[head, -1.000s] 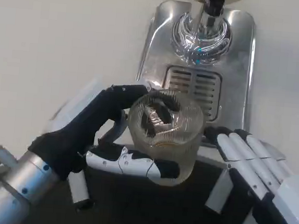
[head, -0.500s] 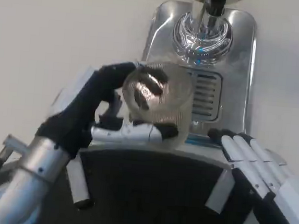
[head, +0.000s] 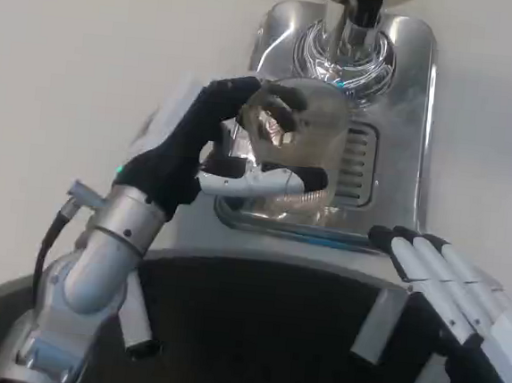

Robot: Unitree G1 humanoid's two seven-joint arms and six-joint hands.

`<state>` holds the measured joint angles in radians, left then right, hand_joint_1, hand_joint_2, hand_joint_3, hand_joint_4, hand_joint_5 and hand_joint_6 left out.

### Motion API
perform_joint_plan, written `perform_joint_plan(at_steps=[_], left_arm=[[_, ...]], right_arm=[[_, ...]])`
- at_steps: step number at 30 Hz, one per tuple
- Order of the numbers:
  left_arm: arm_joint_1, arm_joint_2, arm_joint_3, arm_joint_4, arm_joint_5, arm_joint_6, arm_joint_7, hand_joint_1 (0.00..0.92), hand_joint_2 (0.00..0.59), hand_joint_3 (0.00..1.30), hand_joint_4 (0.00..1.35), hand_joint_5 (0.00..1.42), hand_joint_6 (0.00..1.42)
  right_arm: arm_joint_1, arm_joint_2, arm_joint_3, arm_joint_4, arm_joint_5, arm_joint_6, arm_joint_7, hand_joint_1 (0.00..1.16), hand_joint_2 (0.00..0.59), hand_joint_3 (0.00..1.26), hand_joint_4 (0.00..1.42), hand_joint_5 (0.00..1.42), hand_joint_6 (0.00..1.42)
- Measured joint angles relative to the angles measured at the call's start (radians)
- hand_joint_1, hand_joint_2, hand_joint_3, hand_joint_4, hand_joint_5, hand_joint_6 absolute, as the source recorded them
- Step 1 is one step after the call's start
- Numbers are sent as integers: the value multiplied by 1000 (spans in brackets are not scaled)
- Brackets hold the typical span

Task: Grasp the cup under the faucet to collect the drink, then remove the cup.

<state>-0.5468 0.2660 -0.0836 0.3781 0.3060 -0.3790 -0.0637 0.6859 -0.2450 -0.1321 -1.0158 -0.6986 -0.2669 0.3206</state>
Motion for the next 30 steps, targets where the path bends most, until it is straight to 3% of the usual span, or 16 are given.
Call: perform_joint_plan(at_steps=[9, 15, 30], left_arm=[[-141, -6, -15, 239, 14, -88, 38, 779, 72, 1055, 1281, 1364, 1424], [-226, -6, -20, 390, 24, -147, 76, 776, 69, 1055, 1279, 1352, 1424], [-328, -20, -59, 538, 61, -200, 136, 759, 73, 1044, 1266, 1351, 1424]], right_arm=[[2, 0, 0, 0, 1, 3, 7, 653, 308, 26, 0, 3, 81], [-43, -2, -6, 1, 2, 41, 21, 653, 308, 26, 0, 11, 82], [-93, -2, 7, 6, -1, 93, 37, 653, 301, 26, 0, 16, 94]])
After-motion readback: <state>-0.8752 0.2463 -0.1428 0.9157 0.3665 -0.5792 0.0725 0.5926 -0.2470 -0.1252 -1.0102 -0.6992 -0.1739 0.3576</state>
